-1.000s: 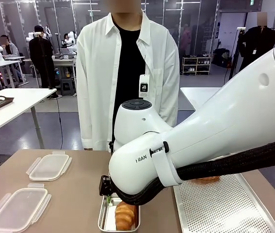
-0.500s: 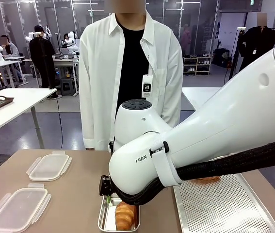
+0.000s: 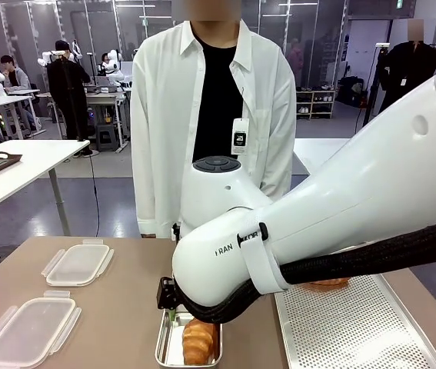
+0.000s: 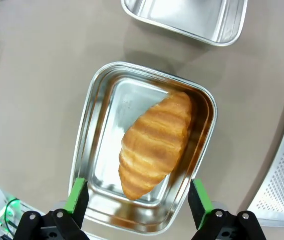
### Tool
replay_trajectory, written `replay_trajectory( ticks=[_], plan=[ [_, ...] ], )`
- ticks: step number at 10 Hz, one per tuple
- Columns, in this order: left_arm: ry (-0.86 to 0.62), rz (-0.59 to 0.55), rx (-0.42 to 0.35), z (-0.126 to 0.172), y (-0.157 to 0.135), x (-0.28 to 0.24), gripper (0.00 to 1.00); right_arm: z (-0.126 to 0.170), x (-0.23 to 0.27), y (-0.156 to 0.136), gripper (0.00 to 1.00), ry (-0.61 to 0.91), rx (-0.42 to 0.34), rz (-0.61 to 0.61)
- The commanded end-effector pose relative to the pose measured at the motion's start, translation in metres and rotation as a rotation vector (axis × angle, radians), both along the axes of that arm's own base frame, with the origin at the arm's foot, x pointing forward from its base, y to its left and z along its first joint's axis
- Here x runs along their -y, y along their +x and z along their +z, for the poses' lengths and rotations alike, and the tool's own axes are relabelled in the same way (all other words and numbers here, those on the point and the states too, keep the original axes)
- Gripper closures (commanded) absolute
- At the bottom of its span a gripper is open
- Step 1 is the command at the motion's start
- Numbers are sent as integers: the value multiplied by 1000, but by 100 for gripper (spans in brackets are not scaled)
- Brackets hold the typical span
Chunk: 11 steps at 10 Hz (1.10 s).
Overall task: Place the bread into the airtight container.
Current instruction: Pick up a Butter Roll and place it into an empty Airtight Container.
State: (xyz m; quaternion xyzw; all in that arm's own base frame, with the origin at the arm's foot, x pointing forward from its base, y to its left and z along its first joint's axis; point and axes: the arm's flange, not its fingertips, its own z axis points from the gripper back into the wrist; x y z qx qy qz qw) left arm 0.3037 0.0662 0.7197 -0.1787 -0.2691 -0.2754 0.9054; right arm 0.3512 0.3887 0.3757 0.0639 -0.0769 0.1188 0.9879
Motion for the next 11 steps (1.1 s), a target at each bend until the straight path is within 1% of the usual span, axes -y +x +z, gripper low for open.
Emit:
replay_trajectory(
  ticks=[1, 2, 3, 4, 5, 6, 7, 8, 9, 10, 11],
  plan=[
    [3, -15, 3, 1, -1, 0, 0, 49, 15, -15, 0, -9, -12, 95],
    [3, -15, 3, 1, -1, 0, 0, 77, 21, -31, 0, -49, 7, 169],
    [3, -15, 3, 1, -1, 0, 0, 106, 28, -42, 0, -53, 29, 215],
    [3, -15, 3, 1, -1, 0, 0, 128, 36, -47, 0, -64, 45, 239],
    [3, -15, 3, 1, -1, 0, 0, 150, 48, -53, 0, -55, 36, 259],
    [3, -15, 3, 1, -1, 0, 0, 173, 68, -59, 0, -75, 50, 313],
    [3, -15, 3, 1, -1, 0, 0, 192, 87, -58, 0, -82, 78, 335],
    [3, -15, 3, 1, -1, 0, 0, 220, 118, -58, 0, -56, 87, 365],
    [3, -15, 3, 1, -1, 0, 0, 245, 151, -62, 0, -38, 123, 425],
    [3, -15, 3, 1, -1, 0, 0, 269, 192, -60, 0, -46, 190, 504],
    [3, -15, 3, 1, -1, 0, 0, 280, 230, -42, 0, -4, 223, 539]
  ],
)
